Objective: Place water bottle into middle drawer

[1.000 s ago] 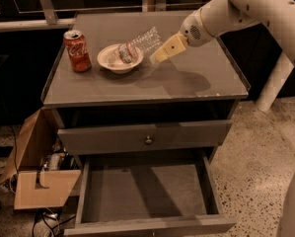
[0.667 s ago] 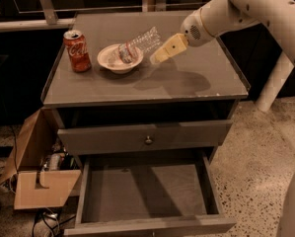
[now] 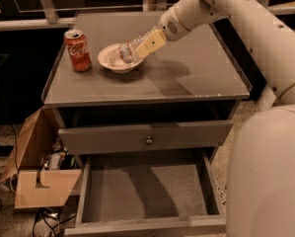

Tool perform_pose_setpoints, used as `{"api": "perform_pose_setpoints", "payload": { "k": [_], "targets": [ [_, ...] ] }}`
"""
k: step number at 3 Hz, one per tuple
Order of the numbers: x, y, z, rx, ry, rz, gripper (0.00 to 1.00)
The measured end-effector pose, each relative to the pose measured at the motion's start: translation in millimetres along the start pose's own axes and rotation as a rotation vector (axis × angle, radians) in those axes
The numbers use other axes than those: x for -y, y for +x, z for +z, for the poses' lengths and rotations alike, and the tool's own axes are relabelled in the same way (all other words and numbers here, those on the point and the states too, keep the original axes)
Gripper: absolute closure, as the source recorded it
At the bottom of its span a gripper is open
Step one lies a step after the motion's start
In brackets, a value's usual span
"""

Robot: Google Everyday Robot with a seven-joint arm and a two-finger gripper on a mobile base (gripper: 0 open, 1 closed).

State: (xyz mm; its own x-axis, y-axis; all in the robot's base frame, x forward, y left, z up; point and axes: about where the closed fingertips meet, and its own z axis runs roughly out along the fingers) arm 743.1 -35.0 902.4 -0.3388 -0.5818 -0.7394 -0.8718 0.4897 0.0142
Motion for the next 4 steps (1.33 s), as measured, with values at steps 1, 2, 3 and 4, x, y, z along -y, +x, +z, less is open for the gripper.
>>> {"api": "perform_pose_setpoints", "payload": {
  "k": [1, 2, 3, 4],
  "targets": [
    [4.4, -25.1, 24.2, 0.017, -0.038, -0.034, 0.00],
    [7.2, -32.1, 21.1, 0.031, -0.031, -0.040, 0.00],
    [7.2, -32.1, 21.1, 0.031, -0.031, -0.040, 0.27],
    [7.2, -32.1, 21.2, 0.031, -0.031, -0.040, 0.50]
  ]
}}
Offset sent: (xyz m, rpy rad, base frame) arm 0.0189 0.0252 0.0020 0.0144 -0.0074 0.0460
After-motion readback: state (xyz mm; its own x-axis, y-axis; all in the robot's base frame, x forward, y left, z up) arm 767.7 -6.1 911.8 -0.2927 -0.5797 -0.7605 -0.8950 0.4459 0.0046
